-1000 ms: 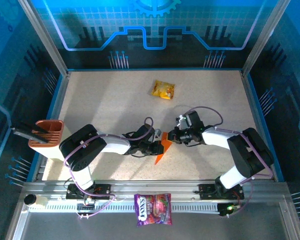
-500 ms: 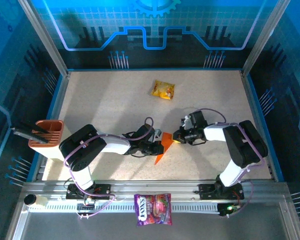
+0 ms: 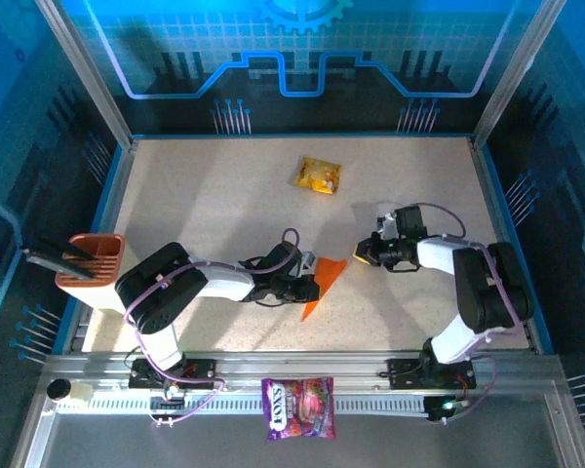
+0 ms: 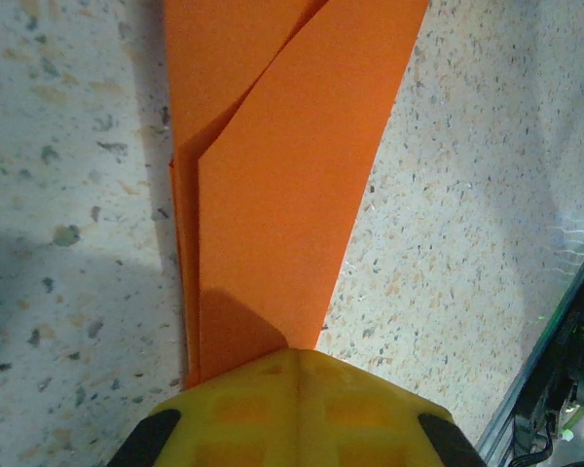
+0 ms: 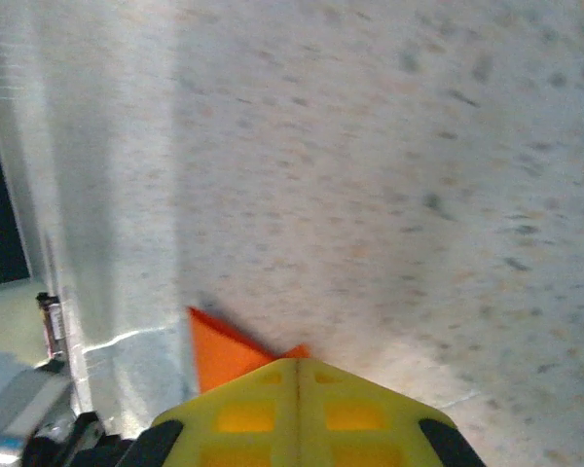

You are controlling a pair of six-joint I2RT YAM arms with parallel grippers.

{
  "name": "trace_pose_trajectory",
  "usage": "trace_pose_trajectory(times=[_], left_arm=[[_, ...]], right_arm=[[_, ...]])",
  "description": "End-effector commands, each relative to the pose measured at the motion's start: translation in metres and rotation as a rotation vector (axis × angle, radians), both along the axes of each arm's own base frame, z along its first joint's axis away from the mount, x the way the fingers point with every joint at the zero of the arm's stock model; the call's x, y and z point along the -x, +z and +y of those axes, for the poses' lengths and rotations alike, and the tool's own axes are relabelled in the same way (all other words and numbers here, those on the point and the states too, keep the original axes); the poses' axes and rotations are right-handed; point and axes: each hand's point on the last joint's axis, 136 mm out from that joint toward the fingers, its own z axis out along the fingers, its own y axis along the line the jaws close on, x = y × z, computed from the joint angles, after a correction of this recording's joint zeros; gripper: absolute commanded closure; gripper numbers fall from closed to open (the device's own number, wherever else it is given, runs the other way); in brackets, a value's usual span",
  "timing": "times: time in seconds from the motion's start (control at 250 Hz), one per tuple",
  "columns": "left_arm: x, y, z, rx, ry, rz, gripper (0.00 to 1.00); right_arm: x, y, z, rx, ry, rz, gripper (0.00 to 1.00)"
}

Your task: Fold a paper plane with a square sheet of paper (pick it up from the middle)

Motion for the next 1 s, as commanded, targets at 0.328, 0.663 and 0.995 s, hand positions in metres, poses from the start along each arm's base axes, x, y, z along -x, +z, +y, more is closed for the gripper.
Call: trace_pose_trajectory(times=[0.328,0.663,0.995], left_arm=[[0.032,-0.046,0.041,-0.2,0.005,0.162,1.0],[0.017,0.011,0.017,-0.091,-0.007,0.086,0.99],[-0.012,0.046,-0.034,0.044,-0.053,0.045,0.99]], right_arm=[[0.049,-0.04,0.073,0.09,0.222,0.147,1.0],[0.058,-0.071,0.037,0.142,0.164,0.21,1.0],[0.062,-0.075,0.034,0.167,0.177,0.227,1.0]])
